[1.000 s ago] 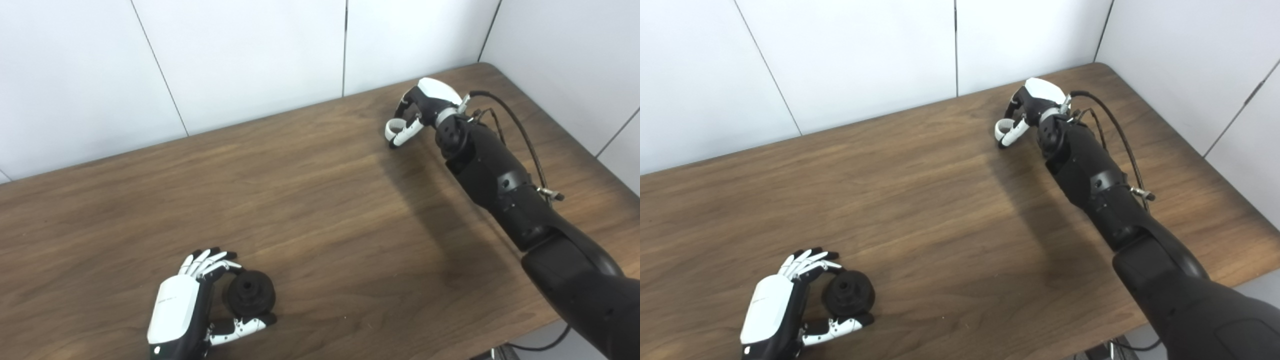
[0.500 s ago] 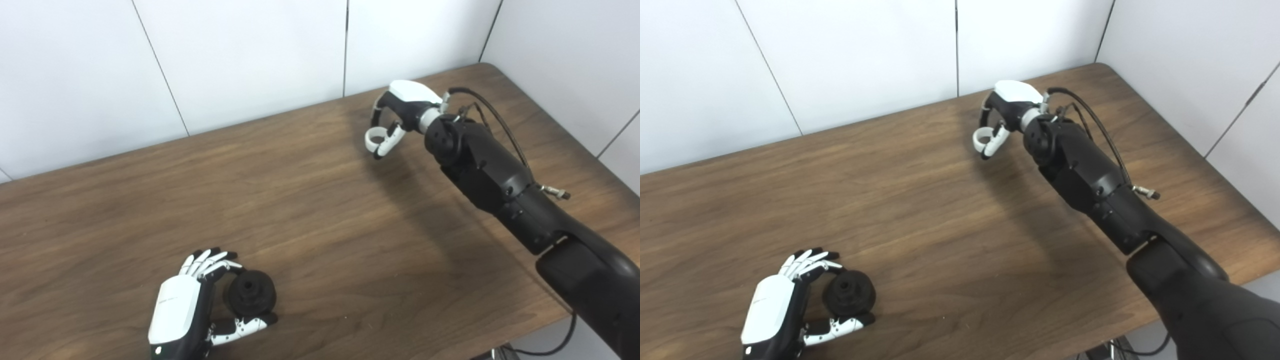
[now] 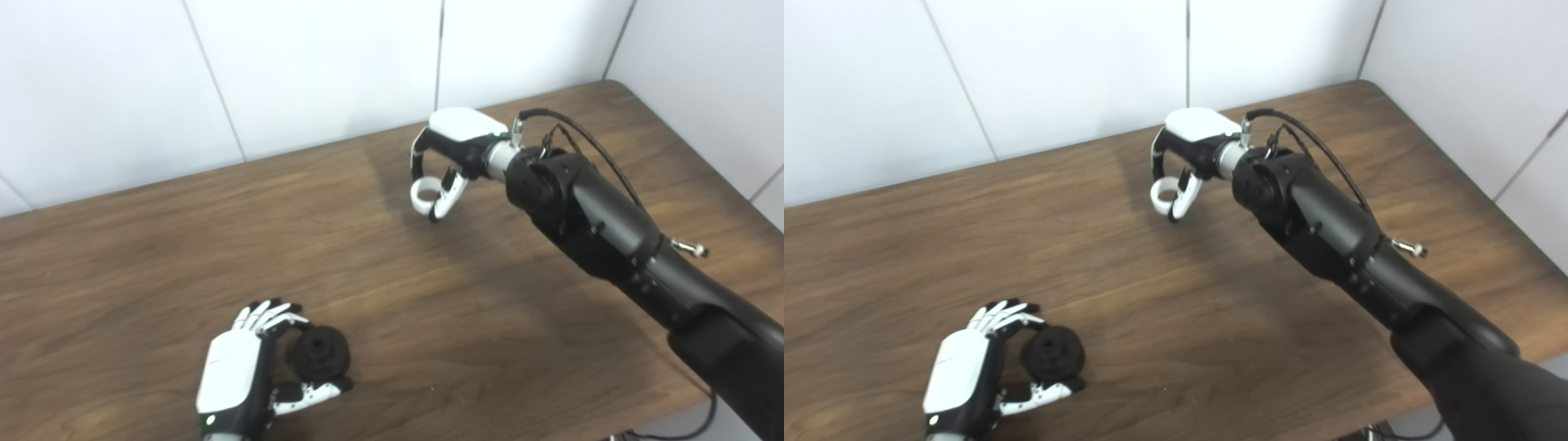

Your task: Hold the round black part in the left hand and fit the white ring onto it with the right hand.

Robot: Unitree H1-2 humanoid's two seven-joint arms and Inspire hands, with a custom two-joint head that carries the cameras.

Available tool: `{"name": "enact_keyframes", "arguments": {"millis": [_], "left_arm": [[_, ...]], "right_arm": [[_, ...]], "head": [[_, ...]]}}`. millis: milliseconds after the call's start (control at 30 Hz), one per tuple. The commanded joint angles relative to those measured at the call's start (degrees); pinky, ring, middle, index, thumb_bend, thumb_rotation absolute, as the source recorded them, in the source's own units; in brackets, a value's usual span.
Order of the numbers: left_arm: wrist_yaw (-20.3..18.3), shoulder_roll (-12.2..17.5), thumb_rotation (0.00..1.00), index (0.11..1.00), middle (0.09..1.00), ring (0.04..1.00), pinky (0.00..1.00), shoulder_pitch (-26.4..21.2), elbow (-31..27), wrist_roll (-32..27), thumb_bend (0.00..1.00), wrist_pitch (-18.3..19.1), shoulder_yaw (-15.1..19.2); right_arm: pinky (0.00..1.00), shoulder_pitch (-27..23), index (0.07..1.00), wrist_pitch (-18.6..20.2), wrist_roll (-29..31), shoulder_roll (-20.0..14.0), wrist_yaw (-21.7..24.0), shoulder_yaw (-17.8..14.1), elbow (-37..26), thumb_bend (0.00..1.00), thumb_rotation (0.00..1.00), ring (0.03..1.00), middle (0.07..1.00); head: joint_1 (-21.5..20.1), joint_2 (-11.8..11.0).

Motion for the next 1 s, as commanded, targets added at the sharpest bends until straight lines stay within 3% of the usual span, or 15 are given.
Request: {"name": "enact_keyframes", "arguments": {"millis": [0, 400, 967], "left_arm": [[-6.02, 0.49, 0.05, 0.486, 0.781, 0.874, 0.93, 2.96, 2.86, 1.95, 0.52, 3.88, -1.75], [-6.59, -1.97, 0.05, 0.487, 0.782, 0.875, 0.95, 2.17, 2.56, 4.85, 0.52, 6.98, -4.17], [-6.49, -3.56, 0.05, 0.486, 0.779, 0.877, 0.94, 1.23, 2.87, 5.54, 0.52, 8.07, -5.66]], "right_arm": [[0.87, -2.05, 0.484, -0.74, -1.30, 0.49, 0.92, -0.29, -3.55, 0.52, 0.13, 0.914, 0.802], [0.93, -0.28, 0.484, -3.90, -1.33, 4.79, 8.33, 1.47, -13.86, 0.52, 0.14, 0.890, 0.789], [0.95, 3.13, 0.482, -8.51, -1.01, 8.56, 12.19, 1.55, -21.11, 0.53, 0.14, 0.905, 0.788]], "head": [[1.04, 0.17], [9.78, 2.07], [14.44, 4.33]]}}
